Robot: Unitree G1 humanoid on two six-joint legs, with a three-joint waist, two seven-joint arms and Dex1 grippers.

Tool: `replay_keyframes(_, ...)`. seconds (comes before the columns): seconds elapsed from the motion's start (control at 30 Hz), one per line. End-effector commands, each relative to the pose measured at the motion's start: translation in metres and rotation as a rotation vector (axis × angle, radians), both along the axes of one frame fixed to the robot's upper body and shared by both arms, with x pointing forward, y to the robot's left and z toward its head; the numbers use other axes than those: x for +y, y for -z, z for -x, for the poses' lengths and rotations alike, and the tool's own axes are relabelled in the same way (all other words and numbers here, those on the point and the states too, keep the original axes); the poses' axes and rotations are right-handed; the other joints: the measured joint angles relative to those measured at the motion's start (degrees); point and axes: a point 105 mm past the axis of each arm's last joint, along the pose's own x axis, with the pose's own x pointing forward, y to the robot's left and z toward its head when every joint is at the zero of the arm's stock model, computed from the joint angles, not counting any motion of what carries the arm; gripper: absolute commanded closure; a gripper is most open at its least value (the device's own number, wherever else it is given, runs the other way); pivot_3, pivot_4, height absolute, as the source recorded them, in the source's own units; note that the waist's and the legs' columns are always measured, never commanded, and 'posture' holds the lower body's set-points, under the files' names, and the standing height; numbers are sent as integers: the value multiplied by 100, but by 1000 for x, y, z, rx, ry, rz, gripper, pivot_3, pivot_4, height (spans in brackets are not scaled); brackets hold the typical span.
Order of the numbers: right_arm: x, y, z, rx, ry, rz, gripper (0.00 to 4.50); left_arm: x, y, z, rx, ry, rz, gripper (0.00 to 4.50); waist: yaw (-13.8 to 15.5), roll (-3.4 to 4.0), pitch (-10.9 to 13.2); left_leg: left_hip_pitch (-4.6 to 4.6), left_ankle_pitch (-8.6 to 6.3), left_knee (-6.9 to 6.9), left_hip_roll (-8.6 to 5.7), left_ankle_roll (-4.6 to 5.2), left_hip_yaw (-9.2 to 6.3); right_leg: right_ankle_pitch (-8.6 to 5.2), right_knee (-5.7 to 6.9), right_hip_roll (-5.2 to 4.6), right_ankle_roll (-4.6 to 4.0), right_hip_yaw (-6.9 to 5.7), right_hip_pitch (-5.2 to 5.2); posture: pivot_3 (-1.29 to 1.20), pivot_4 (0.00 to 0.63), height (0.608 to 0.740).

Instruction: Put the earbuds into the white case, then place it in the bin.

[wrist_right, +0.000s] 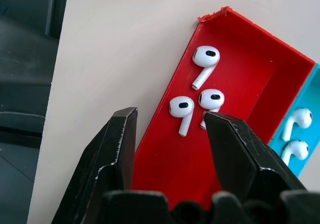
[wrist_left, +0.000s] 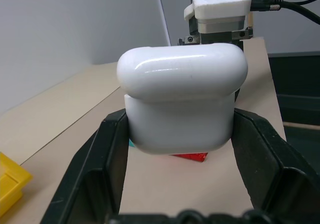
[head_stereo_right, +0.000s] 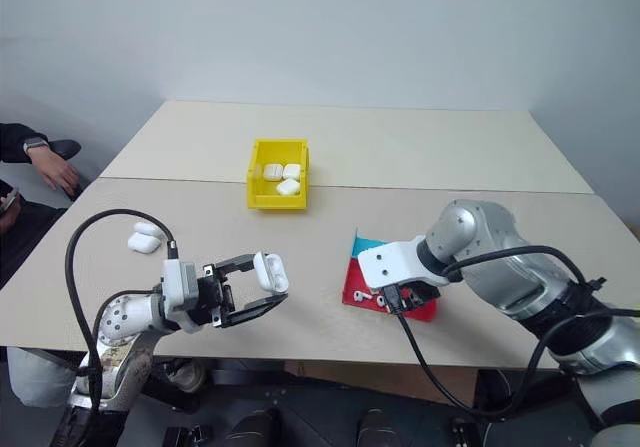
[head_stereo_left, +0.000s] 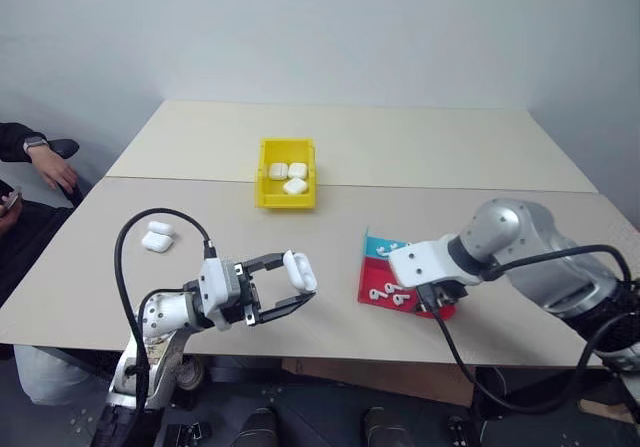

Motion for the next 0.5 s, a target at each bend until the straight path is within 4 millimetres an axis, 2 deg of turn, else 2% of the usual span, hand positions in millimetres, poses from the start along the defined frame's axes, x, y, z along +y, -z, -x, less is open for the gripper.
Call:
replay_keyframes(0.03, 5, -7, -4, -37, -36, 17, 1952, -4, -12, 5, -55, 9, 4, 1725, -5, 0, 0, 1, 0, 0, 0, 0, 0, 0, 0, 0, 0, 0, -1, 0, 150, 740)
replay_keyframes(0.5, 6, 9, -16, -15, -53, 51, 1952, -4, -13, 2, -55, -27, -8, 1725, -9, 0, 0, 1, 0, -12, 1, 0, 0, 3, 0, 0, -4, -2, -6, 0, 150, 740)
